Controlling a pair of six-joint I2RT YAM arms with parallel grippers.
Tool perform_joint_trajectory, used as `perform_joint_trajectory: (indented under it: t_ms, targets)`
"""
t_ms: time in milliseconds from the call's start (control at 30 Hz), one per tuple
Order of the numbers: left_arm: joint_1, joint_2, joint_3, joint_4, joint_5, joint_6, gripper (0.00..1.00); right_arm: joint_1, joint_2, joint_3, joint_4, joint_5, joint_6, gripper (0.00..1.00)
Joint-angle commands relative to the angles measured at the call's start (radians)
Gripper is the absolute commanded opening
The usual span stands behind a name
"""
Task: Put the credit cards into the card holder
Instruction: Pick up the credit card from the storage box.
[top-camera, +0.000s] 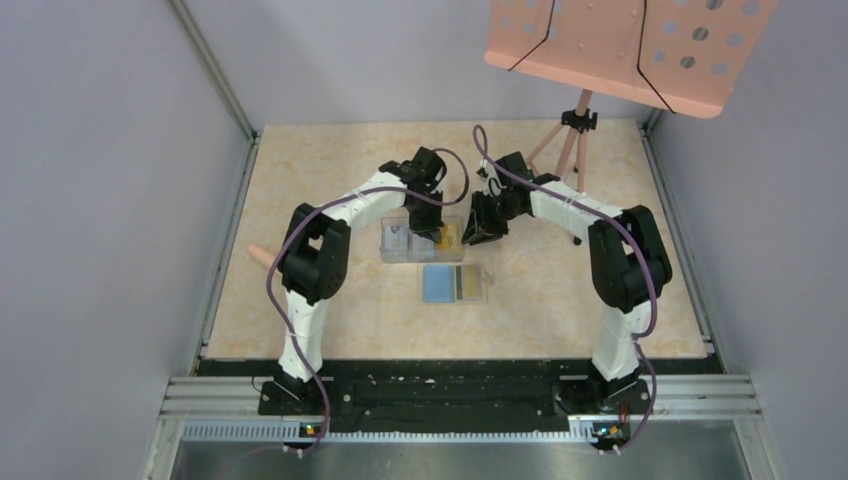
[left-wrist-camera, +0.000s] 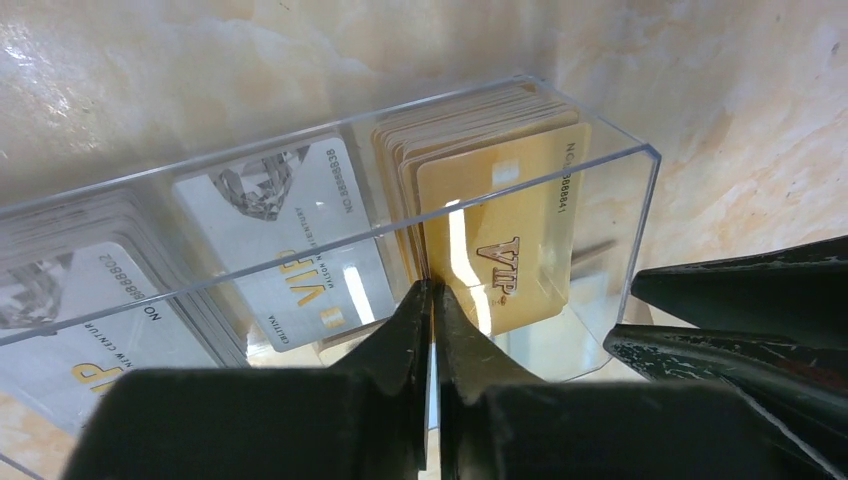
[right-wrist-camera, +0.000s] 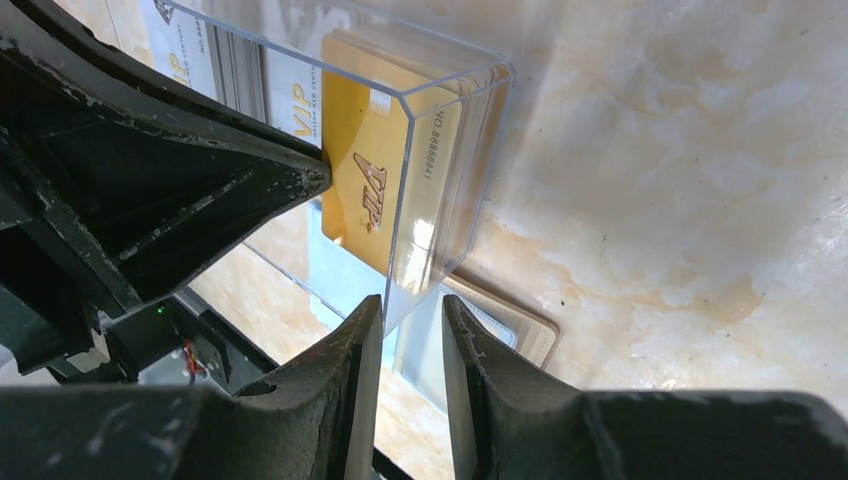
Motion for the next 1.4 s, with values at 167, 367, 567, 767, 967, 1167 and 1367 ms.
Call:
perform_joint_trajectory:
  t_ms: [167,367,567,767,967,1167,1367]
  targets:
    - [-0.018,0.007,0.074,0.005,0.033,0.008,0.0,-0.005,-0.002,-0.012,0.004,0.002,-0.024,0.28]
    - [-0.028,-0.008,0.109,-0.03,0.0,0.018,0.0,-0.004,-0.003,-0.015,0.004,-0.001,-0.024,0.27]
    - [-0.028,-0.02,0.136,-0.049,-0.013,0.019,0.04,-0.005,0.0,-0.013,0.004,-0.003,-0.025,0.27]
    - [-0.029,-0.035,0.144,-0.043,0.014,0.017,0.19,-0.004,0.004,-0.011,0.004,-0.006,-0.026,0.27]
    - [-0.028,-0.037,0.132,-0.005,0.076,-0.002,0.22,-0.004,0.005,-0.009,0.003,-0.008,-0.024,0.27]
    - [-0.027,-0.045,0.098,0.052,0.125,-0.037,0.22,-0.004,0.002,-0.01,0.004,-0.008,-0.025,0.27]
    - [-0.025,-0.074,0.048,0.111,0.14,-0.062,0.22,-0.004,0.004,-0.008,0.004,-0.009,-0.024,0.27]
